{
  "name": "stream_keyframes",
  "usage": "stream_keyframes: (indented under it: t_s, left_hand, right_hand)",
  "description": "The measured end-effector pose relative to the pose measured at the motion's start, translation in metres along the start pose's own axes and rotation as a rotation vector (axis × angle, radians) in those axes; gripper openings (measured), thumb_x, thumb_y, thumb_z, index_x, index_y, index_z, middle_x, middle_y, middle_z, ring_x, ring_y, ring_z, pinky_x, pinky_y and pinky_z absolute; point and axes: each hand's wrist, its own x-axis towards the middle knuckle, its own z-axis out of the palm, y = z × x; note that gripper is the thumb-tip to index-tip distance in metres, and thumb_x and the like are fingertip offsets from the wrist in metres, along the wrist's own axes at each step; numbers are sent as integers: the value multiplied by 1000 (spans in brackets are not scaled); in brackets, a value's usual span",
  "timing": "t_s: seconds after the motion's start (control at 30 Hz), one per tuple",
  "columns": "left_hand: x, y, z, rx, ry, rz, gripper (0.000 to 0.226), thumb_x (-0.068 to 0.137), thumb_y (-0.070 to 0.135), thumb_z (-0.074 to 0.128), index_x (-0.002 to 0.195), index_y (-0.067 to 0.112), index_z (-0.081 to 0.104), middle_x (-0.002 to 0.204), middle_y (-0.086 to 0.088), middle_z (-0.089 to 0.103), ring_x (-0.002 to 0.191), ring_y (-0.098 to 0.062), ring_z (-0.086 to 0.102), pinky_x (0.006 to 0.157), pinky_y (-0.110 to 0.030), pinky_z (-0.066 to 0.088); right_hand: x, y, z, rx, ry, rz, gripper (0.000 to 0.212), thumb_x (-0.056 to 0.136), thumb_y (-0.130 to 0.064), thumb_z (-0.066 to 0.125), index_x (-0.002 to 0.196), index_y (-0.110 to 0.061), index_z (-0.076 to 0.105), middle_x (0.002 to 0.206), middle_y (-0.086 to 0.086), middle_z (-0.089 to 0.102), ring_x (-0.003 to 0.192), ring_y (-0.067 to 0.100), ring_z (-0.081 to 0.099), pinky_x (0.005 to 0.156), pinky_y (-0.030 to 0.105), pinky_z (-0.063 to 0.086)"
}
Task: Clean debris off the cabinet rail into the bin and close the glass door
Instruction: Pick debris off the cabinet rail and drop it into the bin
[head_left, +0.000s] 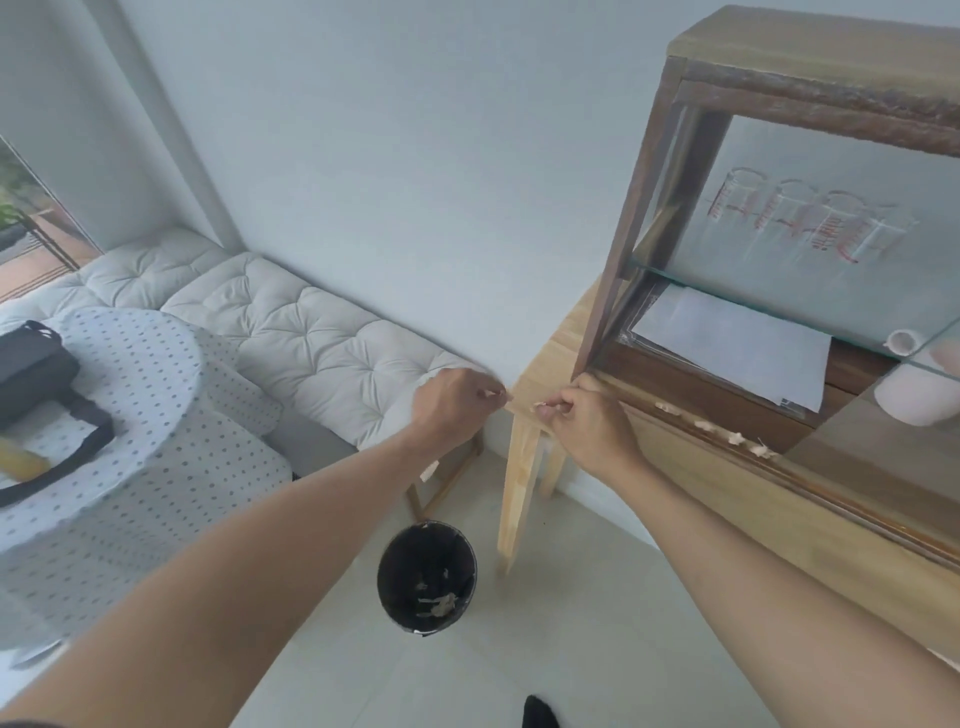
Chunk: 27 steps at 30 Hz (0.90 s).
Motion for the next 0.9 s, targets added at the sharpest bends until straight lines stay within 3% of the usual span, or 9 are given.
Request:
stream_keyframes:
  t_s: [0.1,0.3,0.4,0.57,0.9]
  left_hand:
    - [-14,-29,-3,6,-17,-42,20,96,53,65,99,41,82,89,16,71,91,-14,65,67,-30,48]
    - [-41,-88,-7,-4,-38,-175,20,92,57,66,102,48,80,86,18,69,88,-12,65,70,-30,50]
    - [-54,-114,0,-11,-53,-252,17,91,55,67,99,48,80,80,21,65,88,-14,63,69,-29,45]
    - [-75,-153,24,5,-113,-353,20,94,52,66,105,44,81,101,17,76,97,-16,68,83,-35,56]
    - [-99,-225,98,55,-183,-502,18,96,44,64,103,42,81,97,13,76,90,-22,68,76,-33,56]
  right_hand:
    - [-1,-17,26,19,-56,-25,19,93,-39,76,98,-21,82,89,-14,51,97,16,63,80,34,52]
    - [-9,-37,78,23,-162,-55,20,96,-41,73,97,-22,80,87,-15,50,92,12,57,69,25,41]
    - [-12,-42,104,0,-234,-101,19,97,-40,70,99,-23,80,92,-13,52,97,13,58,73,31,44]
    - [-18,-43,151,-28,-294,-121,19,96,-42,69,98,-26,79,94,-11,56,97,16,60,73,33,47]
    - [-39,7,253,-146,-460,-22,26,97,-52,64,95,-30,77,93,-11,55,86,20,67,66,32,44]
